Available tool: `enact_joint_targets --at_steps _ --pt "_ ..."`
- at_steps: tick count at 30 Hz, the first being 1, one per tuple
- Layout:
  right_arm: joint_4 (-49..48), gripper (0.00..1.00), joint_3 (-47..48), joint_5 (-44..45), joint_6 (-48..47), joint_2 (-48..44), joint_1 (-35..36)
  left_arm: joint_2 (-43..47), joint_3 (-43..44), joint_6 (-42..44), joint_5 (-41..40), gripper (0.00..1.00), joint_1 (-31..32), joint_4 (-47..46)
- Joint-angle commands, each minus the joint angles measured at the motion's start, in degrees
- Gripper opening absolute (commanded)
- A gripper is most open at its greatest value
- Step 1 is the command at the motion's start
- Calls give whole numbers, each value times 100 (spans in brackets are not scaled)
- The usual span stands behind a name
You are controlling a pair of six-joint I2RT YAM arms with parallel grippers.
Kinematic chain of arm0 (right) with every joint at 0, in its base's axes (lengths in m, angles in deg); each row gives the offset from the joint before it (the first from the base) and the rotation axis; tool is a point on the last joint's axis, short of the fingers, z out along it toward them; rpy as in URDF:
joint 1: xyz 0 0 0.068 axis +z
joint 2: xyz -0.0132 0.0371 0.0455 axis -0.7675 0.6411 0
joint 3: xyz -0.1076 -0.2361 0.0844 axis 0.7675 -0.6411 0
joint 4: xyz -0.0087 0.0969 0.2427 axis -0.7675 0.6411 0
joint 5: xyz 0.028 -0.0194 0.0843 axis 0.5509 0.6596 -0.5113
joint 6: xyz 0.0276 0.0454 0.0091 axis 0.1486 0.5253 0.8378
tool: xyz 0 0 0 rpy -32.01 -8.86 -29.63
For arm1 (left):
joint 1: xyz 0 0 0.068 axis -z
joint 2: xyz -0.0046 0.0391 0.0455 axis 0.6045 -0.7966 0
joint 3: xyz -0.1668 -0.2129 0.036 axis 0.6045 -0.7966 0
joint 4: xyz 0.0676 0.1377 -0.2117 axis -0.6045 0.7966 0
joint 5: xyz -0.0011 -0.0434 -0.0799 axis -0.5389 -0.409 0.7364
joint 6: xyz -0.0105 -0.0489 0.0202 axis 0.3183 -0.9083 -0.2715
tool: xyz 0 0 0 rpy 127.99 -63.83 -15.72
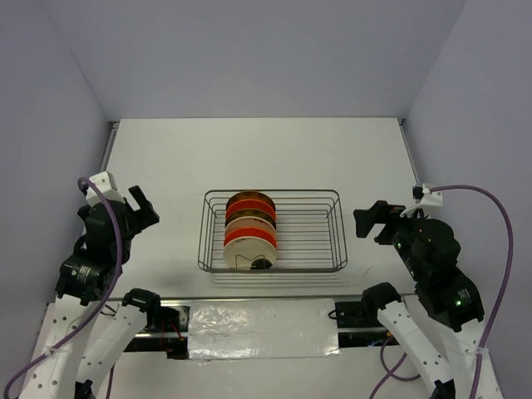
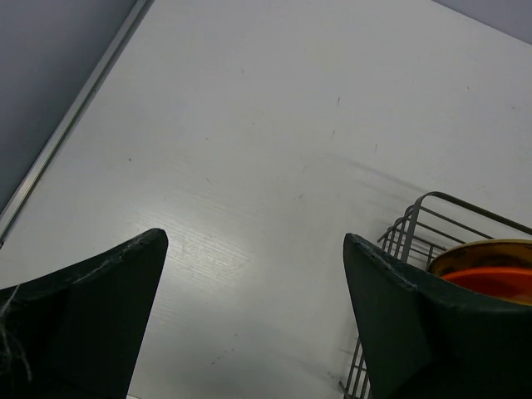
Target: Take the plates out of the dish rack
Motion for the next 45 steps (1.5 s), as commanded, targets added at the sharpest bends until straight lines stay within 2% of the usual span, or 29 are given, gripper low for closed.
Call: enact_joint_targets --at_steps 1,3,4,6,7,8,10,11,13,14,15,17,18,20,22,26,29,40,45 --pt "-420 100 195 -380 -143 -83 -26 35 48 -115 -199 100 24 -157" --pt "-1015 100 81 -863 -126 -110 -26 0 57 -106 -208 100 24 -148" --pt "-1385 100 -33 -1579 -108 -110 -26 -9 57 -115 -217 100 24 -139" --pt "-2463 100 -375 -2277 110 3 -27 -35 48 -115 -226 99 24 -139" --pt "-2740 100 -385 -3177 173 422 -26 -27 48 -115 -226 99 24 -139" --pt "-2925 100 -325 -3665 191 739 0 -35 39 -115 -226 100 24 -148" --pt "-3207 100 7 -4222 104 1416 288 -36 22 -98 -191 100 24 -166" --pt "-3034 100 271 -3275 -149 2020 1256 -44 22 -97 -190 100 24 -174" --pt "-2072 100 1211 -1674 -1229 2699 2542 -79 13 -97 -182 99 24 -166" --pt "-1718 100 1553 -926 -1555 3451 3671 -88 22 -97 -190 100 24 -166" --pt "-1331 100 2088 282 -2115 3806 4083 -97 13 -97 -208 100 24 -157" --pt "-731 97 2268 881 -2593 4553 4900 -115 22 -106 -217 100 32 -148" --pt "-747 90 2182 1240 -3030 4705 5069 -115 22 -115 -217 100 32 -139" --pt "-1018 84 1962 1445 -3367 4899 5211 -106 4 -106 -199 100 32 -166" --pt "-1265 73 1794 1245 -3684 5145 5212 -88 -13 -62 -121 99 32 -201" --pt "-1126 58 1934 901 -3887 5611 5212 -141 -13 -27 -41 99 32 -236" --pt "-1160 58 1926 954 -4018 5919 5203 -185 -22 8 29 99 32 -253" --pt "-1459 57 1636 -293 -4168 6086 4878 -123 -40 34 100 99 32 -298" --pt "-1451 55 1618 -523 -4221 6367 4746 -141 -40 43 126 100 32 -298"
